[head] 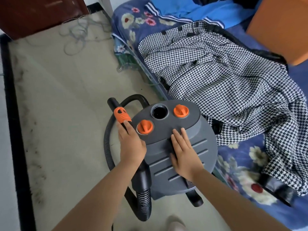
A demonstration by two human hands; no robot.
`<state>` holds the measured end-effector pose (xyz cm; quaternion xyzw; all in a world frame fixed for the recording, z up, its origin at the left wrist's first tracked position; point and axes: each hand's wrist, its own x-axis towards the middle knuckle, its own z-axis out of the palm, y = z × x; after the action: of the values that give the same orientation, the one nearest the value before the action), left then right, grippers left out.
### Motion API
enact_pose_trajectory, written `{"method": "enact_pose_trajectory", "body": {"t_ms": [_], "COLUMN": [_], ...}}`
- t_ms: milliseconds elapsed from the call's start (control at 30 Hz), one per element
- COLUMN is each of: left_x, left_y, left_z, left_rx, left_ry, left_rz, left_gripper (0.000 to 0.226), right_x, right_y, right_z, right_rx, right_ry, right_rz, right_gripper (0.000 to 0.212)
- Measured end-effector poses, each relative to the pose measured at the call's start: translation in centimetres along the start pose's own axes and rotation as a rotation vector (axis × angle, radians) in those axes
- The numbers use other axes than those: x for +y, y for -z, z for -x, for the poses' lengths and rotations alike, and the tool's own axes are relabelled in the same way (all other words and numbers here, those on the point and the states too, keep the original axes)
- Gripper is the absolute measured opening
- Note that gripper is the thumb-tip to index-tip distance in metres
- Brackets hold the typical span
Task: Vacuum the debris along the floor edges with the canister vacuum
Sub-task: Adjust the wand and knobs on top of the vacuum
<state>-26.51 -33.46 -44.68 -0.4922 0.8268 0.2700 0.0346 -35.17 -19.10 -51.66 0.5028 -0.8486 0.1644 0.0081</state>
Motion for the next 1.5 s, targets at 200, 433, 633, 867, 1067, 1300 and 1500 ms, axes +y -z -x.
{"method": "enact_pose_trajectory", "body": {"t_ms": [200, 433, 633, 867, 1067, 1300, 1500], "left_x": [-0.4, 0.3, 0.6, 0.9, 1.5, 3.0, 3.6], "left_y": [1.3, 3.1, 3.6, 4.1, 3.5, 2.7, 2.8], "left_z": [-3.1, -7.0, -9.5, -11.0, -11.4, -10.5, -10.3], "left_rx": [-0.003, -0.045, -0.086, -0.133, -0.145, -0.132, -0.138], "left_ry": [-0.022, -0.026, -0.05, -0.085, -0.082, -0.085, -0.036], "left_rz": [-0.008, -0.047, 0.005, 0.005, -0.035, -0.109, -0.108], "left_gripper": [0.077, 0.077, 0.079, 0.077, 0.077, 0.076, 0.081], "right_x": [-0.2, -0.1, 0.0, 2.8, 3.5, 4.7, 3.6], "right_y": [-0.1, -1.1, 0.0, 5.2, 4.6, 5.0, 4.8], "right_z": [-4.1, -8.0, -10.5, -20.5, -24.4, -25.4, -25.7], "right_rx": [-0.065, -0.116, -0.053, -0.309, -0.719, -0.815, -0.887], "right_ry": [0.037, 0.031, -0.001, -0.493, -0.38, -0.293, -0.414], "right_rz": [0.039, -0.004, 0.061, 0.225, 0.348, 0.307, 0.399], "right_gripper": [0.058, 0.054, 0.062, 0.035, 0.026, 0.038, 0.036]}}
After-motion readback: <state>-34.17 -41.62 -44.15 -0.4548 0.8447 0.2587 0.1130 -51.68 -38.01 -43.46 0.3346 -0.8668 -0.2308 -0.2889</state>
